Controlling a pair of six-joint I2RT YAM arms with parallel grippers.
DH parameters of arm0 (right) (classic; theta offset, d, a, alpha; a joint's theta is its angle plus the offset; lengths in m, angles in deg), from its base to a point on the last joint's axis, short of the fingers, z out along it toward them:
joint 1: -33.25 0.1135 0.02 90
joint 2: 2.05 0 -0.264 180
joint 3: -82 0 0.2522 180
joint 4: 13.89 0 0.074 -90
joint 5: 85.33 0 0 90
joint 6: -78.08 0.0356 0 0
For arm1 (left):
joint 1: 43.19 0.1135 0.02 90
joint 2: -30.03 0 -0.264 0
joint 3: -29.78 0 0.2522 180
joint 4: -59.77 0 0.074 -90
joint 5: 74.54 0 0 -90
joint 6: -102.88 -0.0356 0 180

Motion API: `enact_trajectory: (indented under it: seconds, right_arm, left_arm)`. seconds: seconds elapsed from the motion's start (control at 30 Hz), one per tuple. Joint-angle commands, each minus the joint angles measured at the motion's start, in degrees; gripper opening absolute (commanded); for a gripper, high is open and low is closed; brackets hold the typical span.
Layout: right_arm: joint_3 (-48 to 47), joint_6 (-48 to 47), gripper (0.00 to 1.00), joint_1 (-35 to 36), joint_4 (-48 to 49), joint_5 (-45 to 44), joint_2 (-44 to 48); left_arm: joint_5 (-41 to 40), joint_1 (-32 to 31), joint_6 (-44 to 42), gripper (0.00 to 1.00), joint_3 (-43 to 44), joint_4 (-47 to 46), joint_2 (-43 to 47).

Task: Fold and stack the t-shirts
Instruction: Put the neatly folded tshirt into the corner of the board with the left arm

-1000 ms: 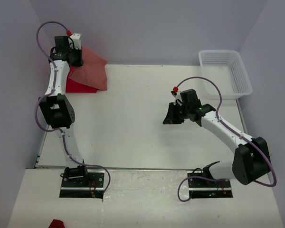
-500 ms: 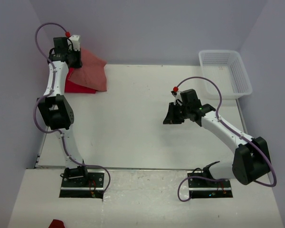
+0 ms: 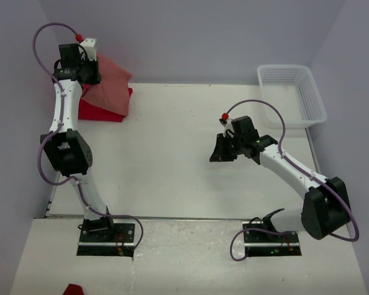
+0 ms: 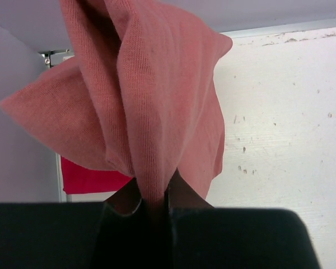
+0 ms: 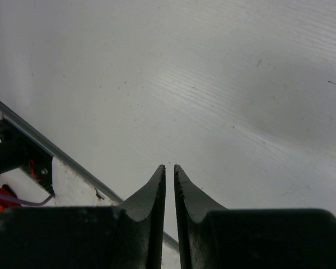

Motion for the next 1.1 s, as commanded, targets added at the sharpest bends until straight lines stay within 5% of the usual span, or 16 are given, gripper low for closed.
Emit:
enact_trajectory:
  seconds: [0.0,0.53,1.07]
  right_arm:
    - [-0.05,-0.32,0.12,0.28,-0.04,-1.59,1.84]
    - [0.30,-0.06,0.13,0.37,-1.45,-2.11,2.37]
    - [-1.99,0.21,0.13,1.07,-3.47,-1.59,0.35]
  left_arm:
    - [0.67,0.63,-0.84,0.00,0.52,-2.86,3.66]
    - [-7.93,1.60,-2.42,0.00,8.15,0.13,-9.24]
    - [-23.67,2.39,-8.04,0.00,9.57,-10.41,-22.79]
